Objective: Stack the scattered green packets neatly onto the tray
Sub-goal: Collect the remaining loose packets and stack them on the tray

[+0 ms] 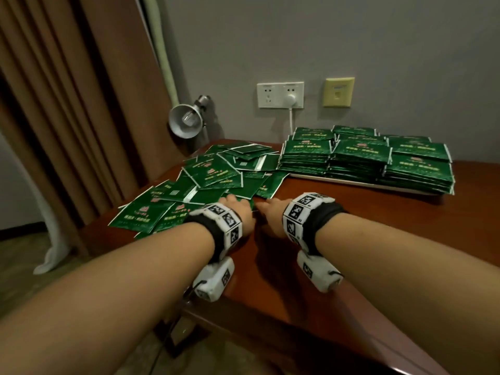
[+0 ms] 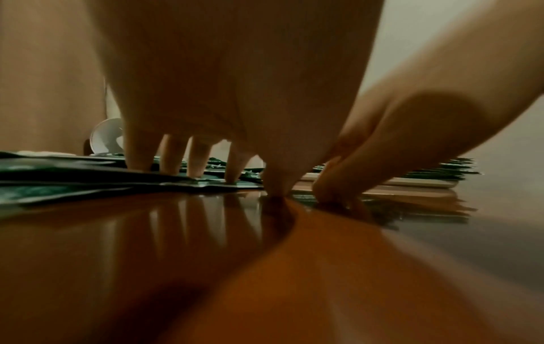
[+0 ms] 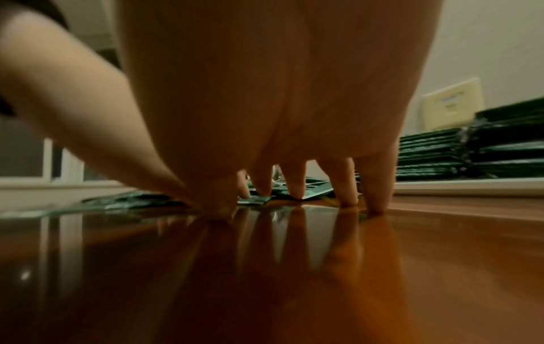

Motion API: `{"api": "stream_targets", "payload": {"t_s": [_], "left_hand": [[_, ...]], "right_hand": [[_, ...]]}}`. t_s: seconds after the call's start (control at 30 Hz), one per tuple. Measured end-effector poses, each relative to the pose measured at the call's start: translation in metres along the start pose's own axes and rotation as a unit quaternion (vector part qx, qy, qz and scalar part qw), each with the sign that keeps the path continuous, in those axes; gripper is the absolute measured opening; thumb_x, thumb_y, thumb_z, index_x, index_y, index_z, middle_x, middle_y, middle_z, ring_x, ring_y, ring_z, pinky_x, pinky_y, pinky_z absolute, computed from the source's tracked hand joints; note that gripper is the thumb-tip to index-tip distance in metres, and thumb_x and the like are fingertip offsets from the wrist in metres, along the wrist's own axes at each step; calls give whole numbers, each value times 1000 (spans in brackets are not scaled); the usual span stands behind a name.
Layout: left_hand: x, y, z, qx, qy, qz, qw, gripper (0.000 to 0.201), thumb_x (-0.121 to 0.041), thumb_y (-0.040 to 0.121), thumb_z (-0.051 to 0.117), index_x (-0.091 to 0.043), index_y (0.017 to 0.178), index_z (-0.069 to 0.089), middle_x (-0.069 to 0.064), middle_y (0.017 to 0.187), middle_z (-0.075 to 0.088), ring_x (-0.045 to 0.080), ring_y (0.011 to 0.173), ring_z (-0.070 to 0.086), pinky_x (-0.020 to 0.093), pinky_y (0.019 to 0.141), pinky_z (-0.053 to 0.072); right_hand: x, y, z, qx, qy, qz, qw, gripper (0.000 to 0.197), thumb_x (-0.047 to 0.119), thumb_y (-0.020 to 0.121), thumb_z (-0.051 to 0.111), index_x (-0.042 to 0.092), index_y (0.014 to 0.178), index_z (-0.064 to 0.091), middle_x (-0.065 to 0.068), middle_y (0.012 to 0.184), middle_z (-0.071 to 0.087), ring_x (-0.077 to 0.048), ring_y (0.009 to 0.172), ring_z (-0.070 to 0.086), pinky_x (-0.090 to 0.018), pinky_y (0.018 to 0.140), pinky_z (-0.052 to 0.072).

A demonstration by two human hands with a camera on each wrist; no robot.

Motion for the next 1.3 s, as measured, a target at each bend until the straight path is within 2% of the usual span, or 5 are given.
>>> {"api": "stream_targets", "payload": {"t_s": [0.17,0.77,1.03,1.17,1.3], "left_hand": [[-7,5,13,52,-25,29,998,62,-43,68,45,-43,130,41,7,136,43,37,127,34,58,104,32],[-4,-26,-15,4,-88,28,996,40,-18,94,48,-7,132,42,12,136,47,33,132,36,39,105,32],[-25,-38,-25,-30,-301,207,930,35,4,84,53,-19,107,65,-3,108,66,17,105,62,29,87,53],[-30,-38,-22,-21,-230,240,943,38,-12,83,64,-25,118,60,-2,126,50,15,108,53,27,82,48],[-37,-41,-11,18,-124,276,953,73,-50,75,76,-29,138,47,-1,142,40,21,132,36,40,109,36]], "right_hand": [[18,22,8,49,-32,7,998,76,54,92,45,33,154,5,1,163,6,-26,148,15,-53,112,23],[-8,-15,-9,45,-52,57,996,53,23,97,51,28,147,35,-5,143,48,-25,125,51,-32,90,45],[-74,-60,7,-3,-25,132,991,29,48,84,53,28,99,67,4,83,63,-23,77,63,-33,71,57],[-86,-73,16,-2,-28,155,987,62,65,87,47,16,124,50,3,92,60,-21,87,62,-31,68,52],[-83,-73,22,-20,-7,167,986,82,80,78,43,14,128,46,-2,102,61,-20,87,61,-35,77,54]]}}
Point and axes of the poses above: each hand's wrist, its own y-axis towards the middle knuckle, its own z-axis out of the palm, x = y × z, the point moved 5 cm from there along y, towards the middle knuckle
